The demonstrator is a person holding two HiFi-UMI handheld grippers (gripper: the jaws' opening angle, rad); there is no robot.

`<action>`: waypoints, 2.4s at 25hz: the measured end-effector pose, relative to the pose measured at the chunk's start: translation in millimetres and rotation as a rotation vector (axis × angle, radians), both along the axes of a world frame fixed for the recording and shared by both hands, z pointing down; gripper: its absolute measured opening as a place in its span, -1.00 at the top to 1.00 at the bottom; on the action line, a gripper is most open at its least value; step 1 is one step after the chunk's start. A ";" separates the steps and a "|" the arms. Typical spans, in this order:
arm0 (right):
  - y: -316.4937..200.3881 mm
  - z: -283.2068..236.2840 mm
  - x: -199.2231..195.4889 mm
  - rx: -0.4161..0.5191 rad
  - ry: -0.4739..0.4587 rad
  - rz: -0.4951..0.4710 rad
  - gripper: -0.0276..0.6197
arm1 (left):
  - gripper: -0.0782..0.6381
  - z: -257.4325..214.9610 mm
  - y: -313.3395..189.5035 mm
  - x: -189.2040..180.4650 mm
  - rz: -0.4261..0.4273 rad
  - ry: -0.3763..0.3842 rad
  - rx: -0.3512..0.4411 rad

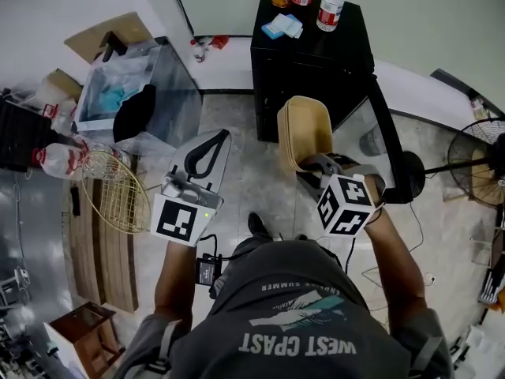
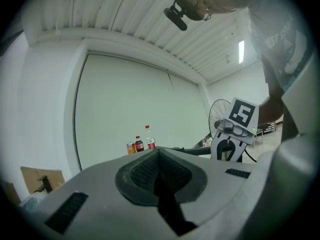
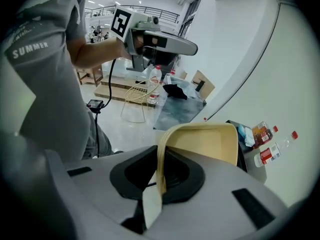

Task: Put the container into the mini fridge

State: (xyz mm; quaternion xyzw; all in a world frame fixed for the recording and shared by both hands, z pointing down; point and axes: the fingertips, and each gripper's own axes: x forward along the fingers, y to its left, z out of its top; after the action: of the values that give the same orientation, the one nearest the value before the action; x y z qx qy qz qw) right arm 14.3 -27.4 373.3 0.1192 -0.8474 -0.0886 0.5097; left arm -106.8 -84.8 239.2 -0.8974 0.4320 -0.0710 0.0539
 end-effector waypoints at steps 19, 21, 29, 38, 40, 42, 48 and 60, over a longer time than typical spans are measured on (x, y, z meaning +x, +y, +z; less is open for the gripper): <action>-81.1 56.9 -9.7 0.000 0.052 0.079 0.78 | 0.74 50.5 -66.5 -20.3 0.040 0.012 -0.072; -91.5 66.5 -6.7 -0.009 0.049 0.082 0.78 | 0.74 56.0 -76.2 -18.2 0.030 0.011 -0.073; -137.4 111.9 3.0 -0.044 0.076 0.080 0.78 | 0.74 79.0 -111.0 -14.1 -0.008 0.027 -0.108; -179.4 155.5 4.7 -0.076 0.098 0.071 0.78 | 0.74 96.7 -133.2 -21.3 -0.060 0.027 -0.143; -186.3 166.8 6.9 -0.080 0.107 0.068 0.78 | 0.74 101.7 -136.0 -20.6 -0.067 0.028 -0.150; -194.2 178.0 7.9 -0.082 0.114 0.066 0.78 | 0.74 107.1 -138.5 -21.1 -0.075 0.029 -0.158; -217.4 211.9 12.0 -0.085 0.152 0.060 0.78 | 0.74 126.4 -144.3 -23.6 -0.097 0.032 -0.194; -263.2 274.7 14.3 -0.067 0.218 0.078 0.78 | 0.74 154.6 -159.0 -28.6 -0.115 0.032 -0.242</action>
State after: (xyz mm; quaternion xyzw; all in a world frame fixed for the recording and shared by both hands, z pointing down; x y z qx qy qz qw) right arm 28.6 -290.6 648.0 0.1248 -0.7842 -0.0527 0.6055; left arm -135.4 -243.7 393.8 -0.8720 0.4720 -0.1115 -0.0659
